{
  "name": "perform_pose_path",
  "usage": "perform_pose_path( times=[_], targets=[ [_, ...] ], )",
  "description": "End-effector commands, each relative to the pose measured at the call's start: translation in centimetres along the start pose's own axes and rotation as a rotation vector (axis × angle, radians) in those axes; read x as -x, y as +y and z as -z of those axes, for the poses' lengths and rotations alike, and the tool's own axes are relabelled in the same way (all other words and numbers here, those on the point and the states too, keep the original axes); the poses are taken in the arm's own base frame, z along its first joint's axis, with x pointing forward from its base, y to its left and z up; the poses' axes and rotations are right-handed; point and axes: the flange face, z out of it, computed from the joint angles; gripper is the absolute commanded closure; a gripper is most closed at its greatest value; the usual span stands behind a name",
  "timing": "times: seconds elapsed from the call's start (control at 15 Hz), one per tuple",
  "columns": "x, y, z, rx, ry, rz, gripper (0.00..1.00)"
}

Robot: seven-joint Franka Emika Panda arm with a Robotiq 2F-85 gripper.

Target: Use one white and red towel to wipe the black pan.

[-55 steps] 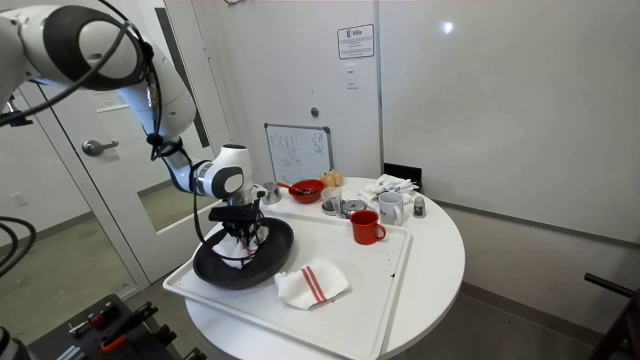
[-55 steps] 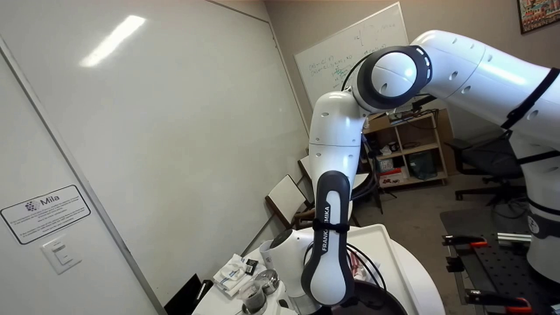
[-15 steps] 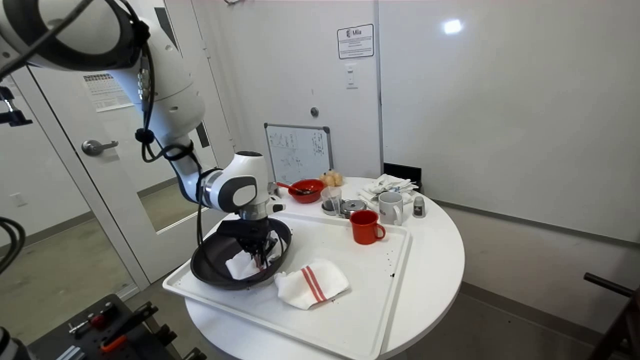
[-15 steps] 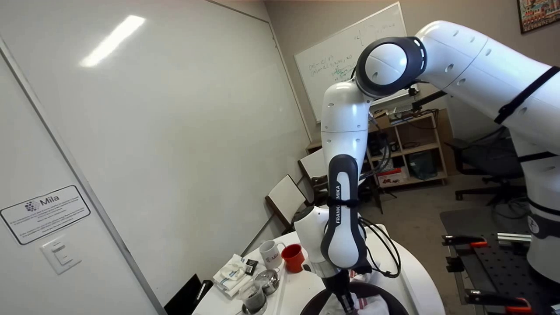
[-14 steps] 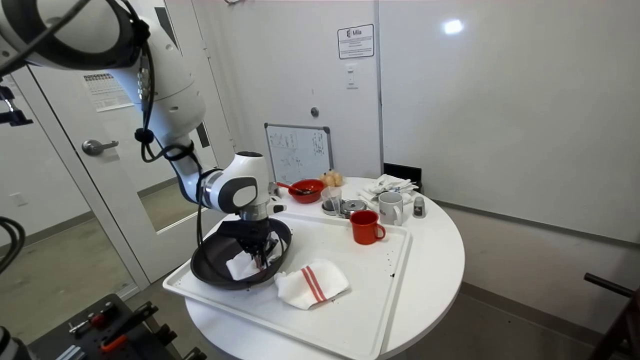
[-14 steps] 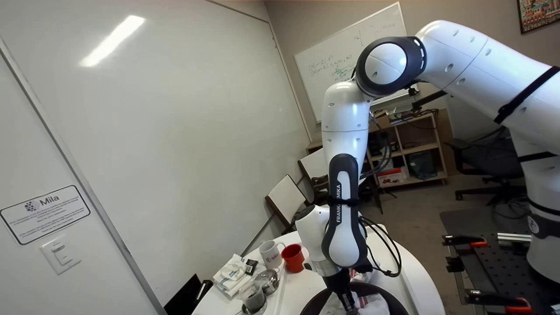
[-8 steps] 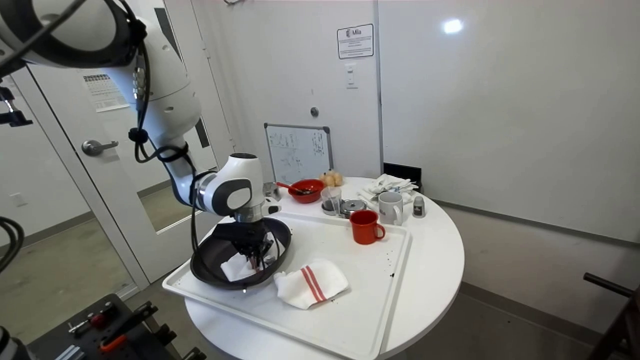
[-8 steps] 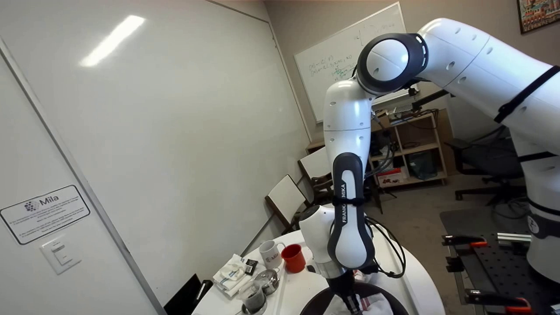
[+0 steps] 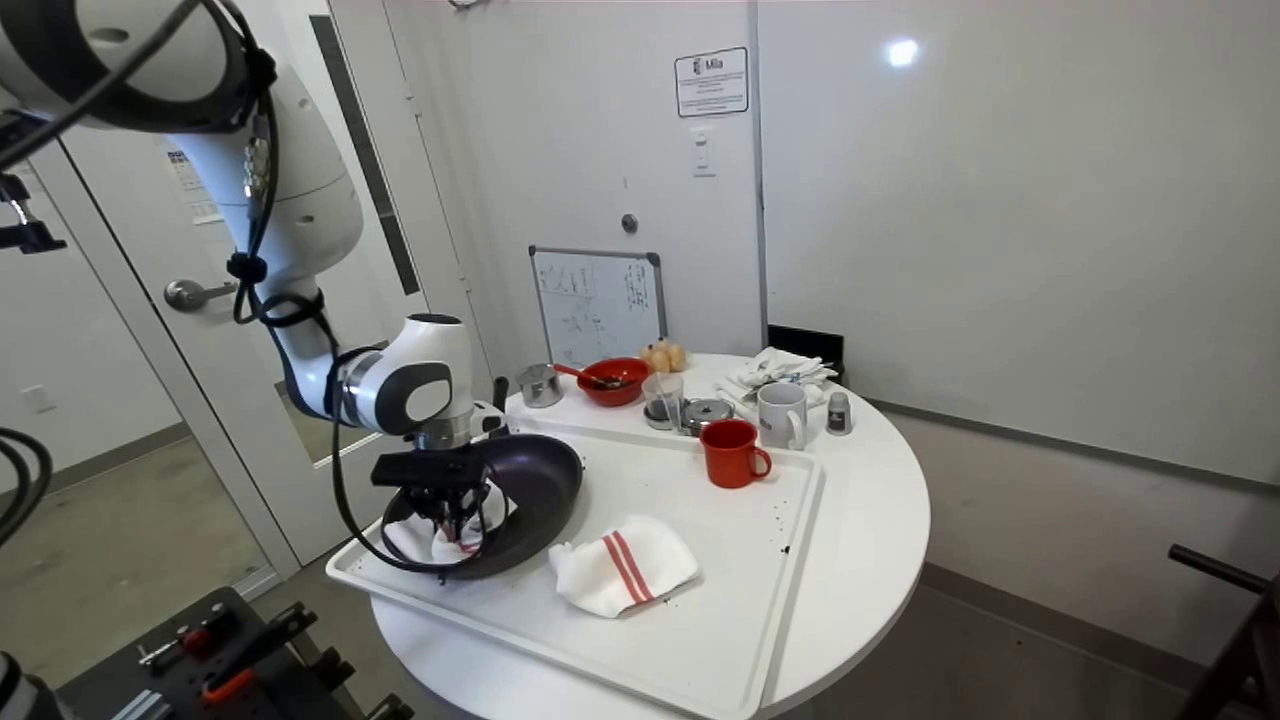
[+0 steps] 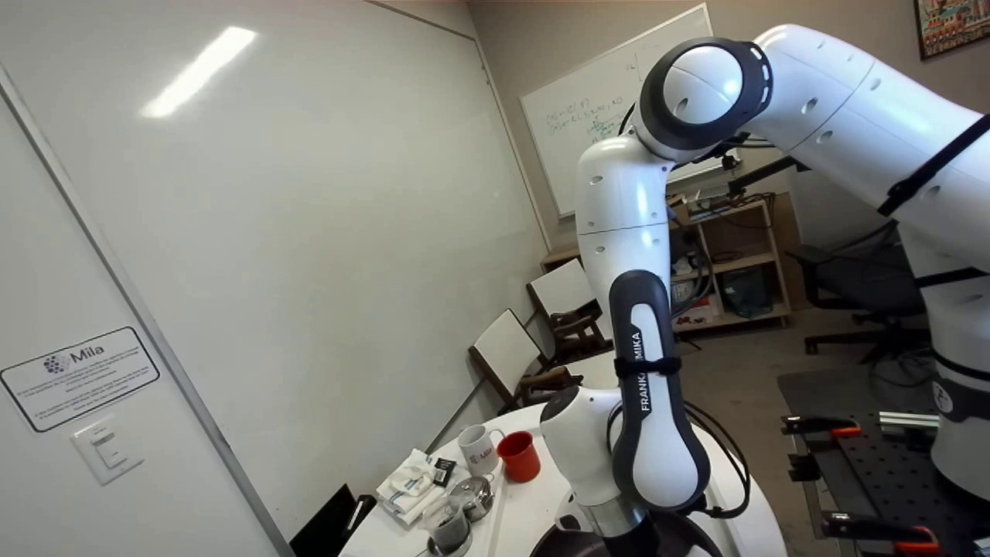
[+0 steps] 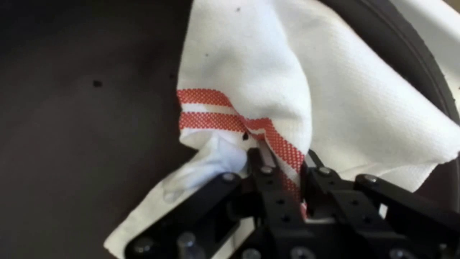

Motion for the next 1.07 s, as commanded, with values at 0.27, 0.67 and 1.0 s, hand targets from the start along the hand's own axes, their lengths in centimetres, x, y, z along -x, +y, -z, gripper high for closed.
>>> perform_pose_path(
  times=[0.27,0.67,1.0],
  targets=[
    [2.2,2.2,-2.6,0.036,-0.055,-0.058,0.96],
    [5.0,5.6,-2.1,0.051,-0.058,-0.163,0.96],
    [5.5,6.7,-1.5,0.061,-0.039,-0.201,0.96]
  ],
)
